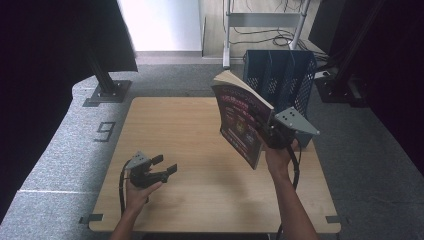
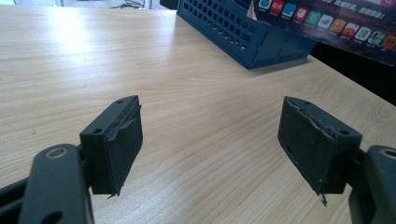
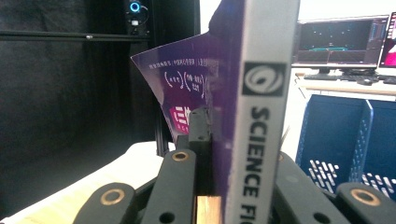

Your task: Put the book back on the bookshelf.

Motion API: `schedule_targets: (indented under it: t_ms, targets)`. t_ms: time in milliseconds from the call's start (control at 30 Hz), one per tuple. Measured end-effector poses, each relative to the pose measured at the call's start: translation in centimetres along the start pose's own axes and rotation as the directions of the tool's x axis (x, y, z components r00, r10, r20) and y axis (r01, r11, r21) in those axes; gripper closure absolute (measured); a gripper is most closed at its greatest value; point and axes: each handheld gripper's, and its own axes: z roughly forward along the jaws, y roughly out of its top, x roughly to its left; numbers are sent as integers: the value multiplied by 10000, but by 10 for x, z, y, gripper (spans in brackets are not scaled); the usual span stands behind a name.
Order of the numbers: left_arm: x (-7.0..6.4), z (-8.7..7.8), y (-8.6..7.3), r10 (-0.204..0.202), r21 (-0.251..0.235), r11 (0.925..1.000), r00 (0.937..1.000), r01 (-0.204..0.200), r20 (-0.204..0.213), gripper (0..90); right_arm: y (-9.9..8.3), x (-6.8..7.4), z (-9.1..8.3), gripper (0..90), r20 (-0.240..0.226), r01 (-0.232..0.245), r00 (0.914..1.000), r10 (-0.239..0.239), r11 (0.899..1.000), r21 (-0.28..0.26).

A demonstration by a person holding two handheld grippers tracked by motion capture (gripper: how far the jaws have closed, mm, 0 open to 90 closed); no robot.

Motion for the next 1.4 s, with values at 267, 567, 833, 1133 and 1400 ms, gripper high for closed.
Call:
schedule_targets:
  t_ms: [267,567,833,1133,1400]
  targets:
    - [0,1,0,17,68,10000,10000,-18,26,220,4,-9,0,816,231,-81,9997,83,9999,-86]
    - [0,1,-1,29,113,9999,10000,-30,42,220,8,-19,-2,816,607,-121,9981,133,9997,-202]
    - [0,3,-1,33,176,9998,10000,-34,43,221,7,-28,-3,816,890,-220,9958,236,9996,-199]
    - [-1,3,-2,55,174,9998,10000,-56,46,221,7,-37,-4,815,1174,-326,9925,350,9992,-220]
    - [-1,3,-2,82,226,9997,10000,-83,46,221,7,-43,-4,816,1406,-372,9892,401,9990,-231]
